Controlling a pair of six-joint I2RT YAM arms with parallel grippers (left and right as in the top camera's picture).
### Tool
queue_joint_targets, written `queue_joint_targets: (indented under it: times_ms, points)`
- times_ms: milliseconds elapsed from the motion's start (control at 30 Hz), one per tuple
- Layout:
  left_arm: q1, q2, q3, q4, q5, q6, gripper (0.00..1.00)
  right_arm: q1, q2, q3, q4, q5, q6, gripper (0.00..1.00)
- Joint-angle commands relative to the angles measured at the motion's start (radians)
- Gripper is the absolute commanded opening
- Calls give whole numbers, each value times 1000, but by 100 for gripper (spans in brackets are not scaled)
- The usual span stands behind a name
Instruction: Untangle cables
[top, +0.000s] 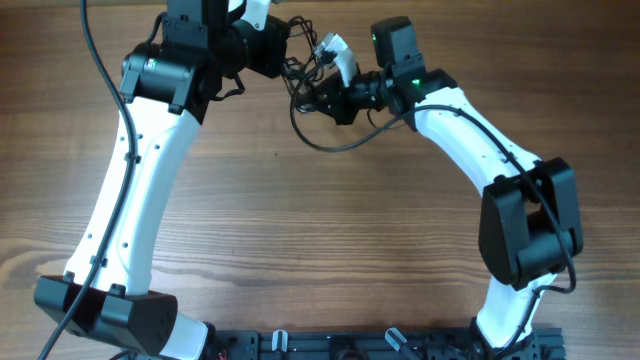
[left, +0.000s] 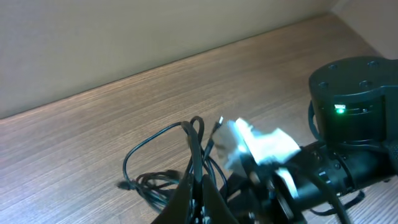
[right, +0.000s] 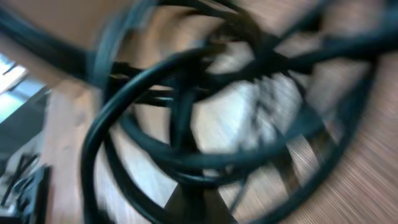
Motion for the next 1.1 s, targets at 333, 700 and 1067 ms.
queue_joint_targets:
  times_ms: [333,700,1067]
  points:
    - [19,-31,29,16,-53,2,4,-233,18,-9,-175,297,171,5]
    - [47,-31,29,17,-53,2,4,-343,18,-9,-266,406,199,4]
    - [60,-60,29,19,-75,2,4,-431,18,-9,-315,451,202,4]
